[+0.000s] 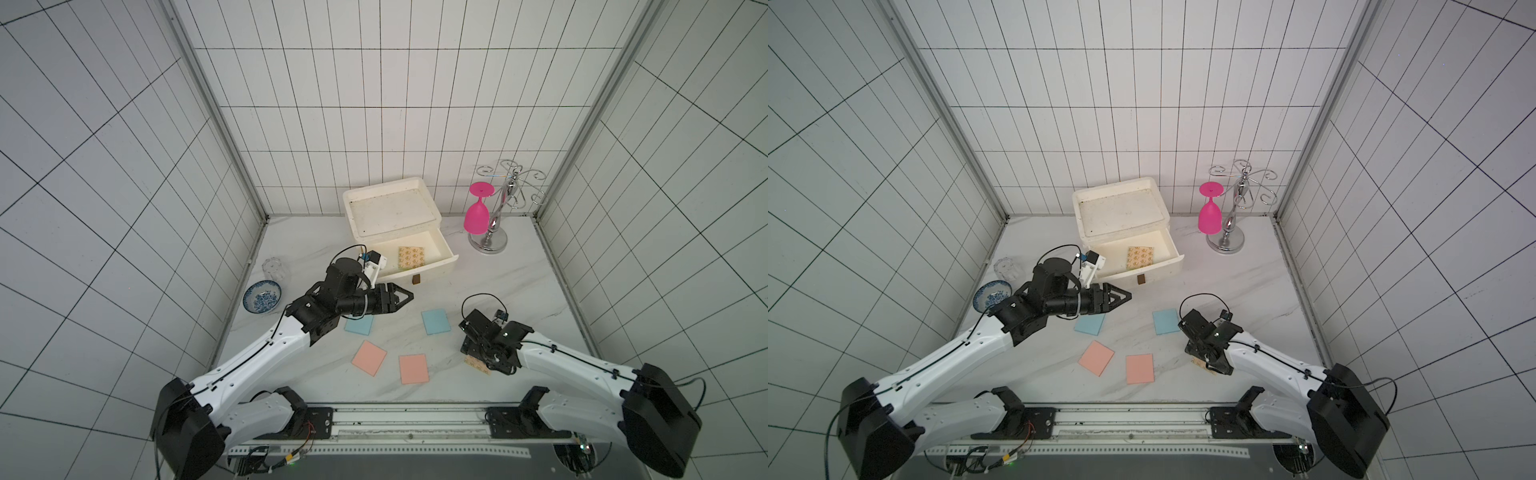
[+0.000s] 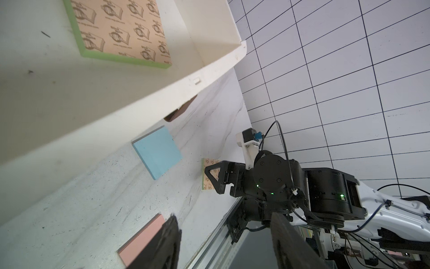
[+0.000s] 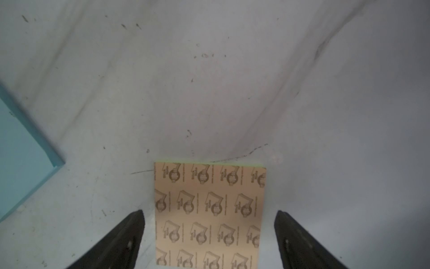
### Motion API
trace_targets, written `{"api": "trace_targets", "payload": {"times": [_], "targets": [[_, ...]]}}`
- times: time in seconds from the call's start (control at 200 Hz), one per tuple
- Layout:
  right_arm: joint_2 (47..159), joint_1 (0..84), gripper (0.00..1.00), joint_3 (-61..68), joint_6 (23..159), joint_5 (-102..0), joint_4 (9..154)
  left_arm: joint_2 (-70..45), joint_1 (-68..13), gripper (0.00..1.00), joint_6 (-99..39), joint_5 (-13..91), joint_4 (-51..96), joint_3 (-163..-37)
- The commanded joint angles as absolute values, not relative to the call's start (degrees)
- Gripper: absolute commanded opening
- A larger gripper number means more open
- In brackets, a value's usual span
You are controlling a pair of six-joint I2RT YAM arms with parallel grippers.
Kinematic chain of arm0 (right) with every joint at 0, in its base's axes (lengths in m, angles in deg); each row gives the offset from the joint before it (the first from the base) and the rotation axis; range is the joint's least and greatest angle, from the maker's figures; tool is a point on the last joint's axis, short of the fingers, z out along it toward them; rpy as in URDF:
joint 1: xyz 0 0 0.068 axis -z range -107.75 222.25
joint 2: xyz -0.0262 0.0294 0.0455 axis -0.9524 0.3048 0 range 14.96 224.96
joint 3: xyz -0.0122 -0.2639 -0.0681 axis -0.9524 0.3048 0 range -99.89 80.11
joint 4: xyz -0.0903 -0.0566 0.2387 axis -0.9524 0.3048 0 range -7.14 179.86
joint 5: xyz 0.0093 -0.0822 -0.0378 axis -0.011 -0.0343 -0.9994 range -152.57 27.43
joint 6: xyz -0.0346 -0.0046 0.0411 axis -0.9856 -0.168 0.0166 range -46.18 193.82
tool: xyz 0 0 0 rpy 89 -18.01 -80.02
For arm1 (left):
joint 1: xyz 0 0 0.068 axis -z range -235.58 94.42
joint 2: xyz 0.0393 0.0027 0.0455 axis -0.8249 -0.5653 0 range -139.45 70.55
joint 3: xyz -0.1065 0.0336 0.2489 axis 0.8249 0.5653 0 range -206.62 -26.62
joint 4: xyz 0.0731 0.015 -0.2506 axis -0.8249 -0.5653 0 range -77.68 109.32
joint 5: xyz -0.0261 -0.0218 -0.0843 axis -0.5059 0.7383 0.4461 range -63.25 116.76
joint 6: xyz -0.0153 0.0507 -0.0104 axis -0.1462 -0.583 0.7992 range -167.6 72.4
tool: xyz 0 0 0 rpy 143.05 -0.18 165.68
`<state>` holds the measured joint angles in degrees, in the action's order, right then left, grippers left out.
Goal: Please put the sticky notes in the drawer by color
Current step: Pick up the sticky notes from the center of the board.
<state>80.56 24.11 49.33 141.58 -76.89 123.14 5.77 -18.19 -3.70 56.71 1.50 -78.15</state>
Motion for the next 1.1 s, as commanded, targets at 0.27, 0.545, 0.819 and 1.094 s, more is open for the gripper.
{"api": "trace_targets", "payload": {"times": [0.27, 0.545, 0.819, 1.094], "targets": [[83.7, 23.6, 0.88, 53.1, 142.5, -73.4, 115.1, 6.7, -18.0, 0.64, -4.2, 57.2, 2.5, -77.7], [87.3, 23.5, 0.79, 50.0, 138.7, -73.7, 118.4, 7.2, -18.0, 0.64, -4.1, 56.6, 2.4, -77.4], [83.4, 23.1, 0.7, 43.2, 131.8, -74.4, 121.4, 6.3, -18.0, 0.64, -4.0, 56.9, 2.5, -77.4], [76.3, 23.4, 0.69, 27.9, 109.8, -66.6, 124.5, 3.5, -21.6, 0.65, -1.8, 64.9, 4.4, -79.0]]}}
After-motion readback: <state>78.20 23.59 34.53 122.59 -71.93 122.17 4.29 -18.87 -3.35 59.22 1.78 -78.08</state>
